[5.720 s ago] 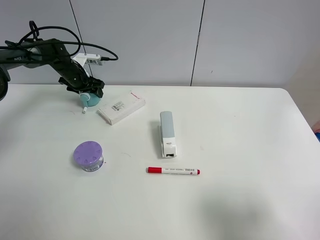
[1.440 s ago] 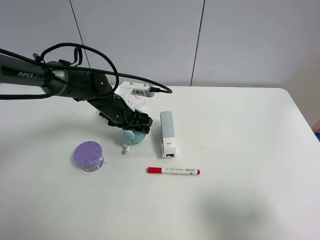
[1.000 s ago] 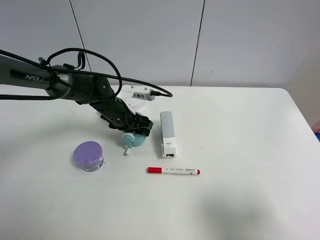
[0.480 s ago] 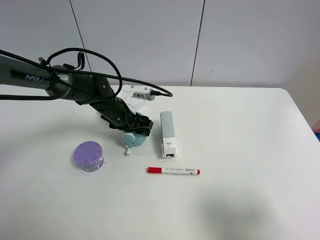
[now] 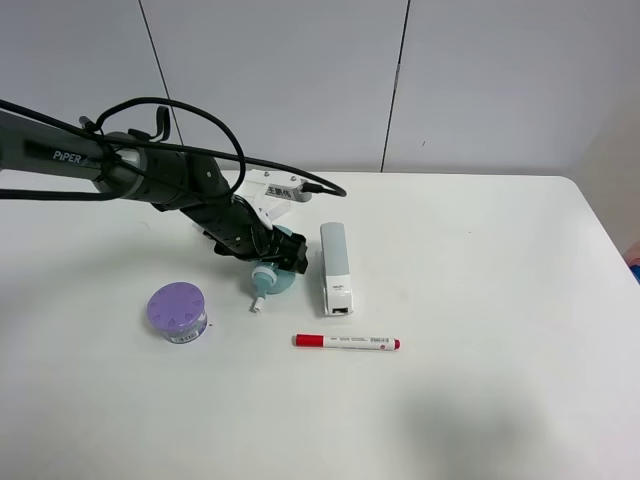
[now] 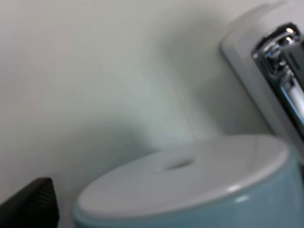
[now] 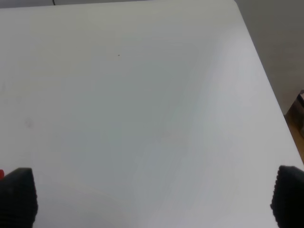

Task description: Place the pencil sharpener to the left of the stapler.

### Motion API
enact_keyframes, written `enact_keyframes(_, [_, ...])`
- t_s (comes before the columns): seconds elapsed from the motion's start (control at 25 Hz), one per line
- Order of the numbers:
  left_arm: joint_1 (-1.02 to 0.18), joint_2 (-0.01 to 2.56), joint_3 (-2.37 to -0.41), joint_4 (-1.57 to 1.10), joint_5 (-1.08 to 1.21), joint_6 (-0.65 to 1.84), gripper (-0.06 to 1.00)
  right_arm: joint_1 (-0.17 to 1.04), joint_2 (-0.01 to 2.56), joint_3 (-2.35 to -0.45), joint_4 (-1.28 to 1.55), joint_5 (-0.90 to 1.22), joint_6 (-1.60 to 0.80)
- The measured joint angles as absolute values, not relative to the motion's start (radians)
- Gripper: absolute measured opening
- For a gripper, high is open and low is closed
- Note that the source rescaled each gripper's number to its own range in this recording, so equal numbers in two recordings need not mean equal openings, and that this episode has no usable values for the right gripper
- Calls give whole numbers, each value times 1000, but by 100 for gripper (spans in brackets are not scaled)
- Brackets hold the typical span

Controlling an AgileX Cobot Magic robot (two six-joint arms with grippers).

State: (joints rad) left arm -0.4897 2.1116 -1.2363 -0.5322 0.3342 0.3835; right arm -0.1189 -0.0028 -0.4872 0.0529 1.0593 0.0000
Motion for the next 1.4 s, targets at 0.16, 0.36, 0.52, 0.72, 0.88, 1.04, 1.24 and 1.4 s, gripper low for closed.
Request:
enact_keyframes(0.16, [-490,2113,-1236,-534,314,384,97,-119,-3,-487,53,1059,0])
enact_keyframes(0.36, [-490,2112,-1236,-535,307,386,98,-119,-3,-487,53,1059,0])
enact_keyframes(0.52, [-490,2083,-1236,-535,286,386,98,-119,-3,-487,53,1059,0])
enact_keyframes(0.72, [-490,2007,-1236,-537,281,386,98,-119,-3,-487,53,1059,0])
enact_keyframes(0.88, [-490,1923,-1236,-537,292,386,98,-119,-3,-487,53,1059,0])
enact_keyframes(1.04, [-479,1785,-1236,-537,310,391,98,-119,-3,-487,53,1059,0])
enact_keyframes(1.24, [-382,1545,-1235,-470,368,394,98,-119,-3,-487,53,1059,0])
enact_keyframes(1.4, [-264,1318,-1168,-411,444,387,98,-119,-3,-487,53,1059,0])
